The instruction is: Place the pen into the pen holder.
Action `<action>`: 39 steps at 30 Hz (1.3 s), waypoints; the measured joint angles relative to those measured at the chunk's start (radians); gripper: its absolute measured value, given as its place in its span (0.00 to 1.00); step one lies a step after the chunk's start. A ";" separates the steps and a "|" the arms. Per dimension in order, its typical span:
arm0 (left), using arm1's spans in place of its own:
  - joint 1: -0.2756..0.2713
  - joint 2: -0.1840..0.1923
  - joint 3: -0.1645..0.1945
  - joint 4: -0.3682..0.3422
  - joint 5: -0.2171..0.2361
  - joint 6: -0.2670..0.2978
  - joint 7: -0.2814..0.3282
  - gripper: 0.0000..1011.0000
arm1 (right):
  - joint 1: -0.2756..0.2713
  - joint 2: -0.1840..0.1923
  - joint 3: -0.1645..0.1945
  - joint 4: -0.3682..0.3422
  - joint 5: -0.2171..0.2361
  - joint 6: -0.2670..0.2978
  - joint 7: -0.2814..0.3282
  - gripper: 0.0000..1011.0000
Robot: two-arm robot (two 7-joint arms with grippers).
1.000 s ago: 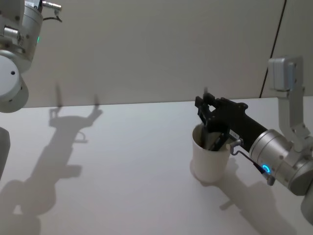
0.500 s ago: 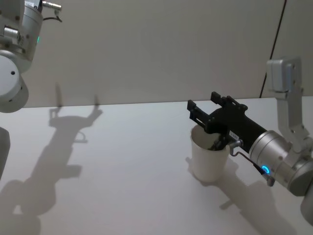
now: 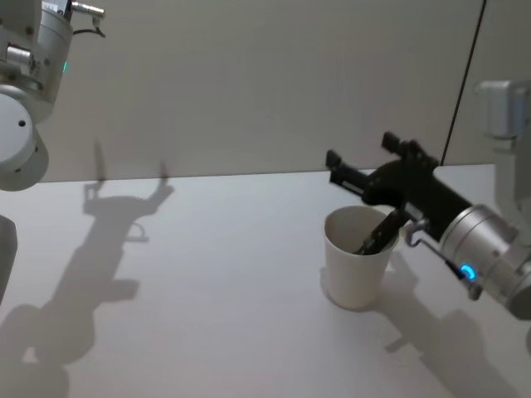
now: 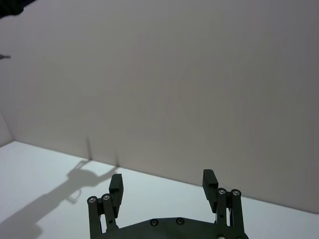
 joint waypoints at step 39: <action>0.072 0.018 0.062 -0.025 -0.042 0.029 -0.010 0.99 | -0.082 0.065 0.116 0.013 0.015 -0.133 -0.125 0.99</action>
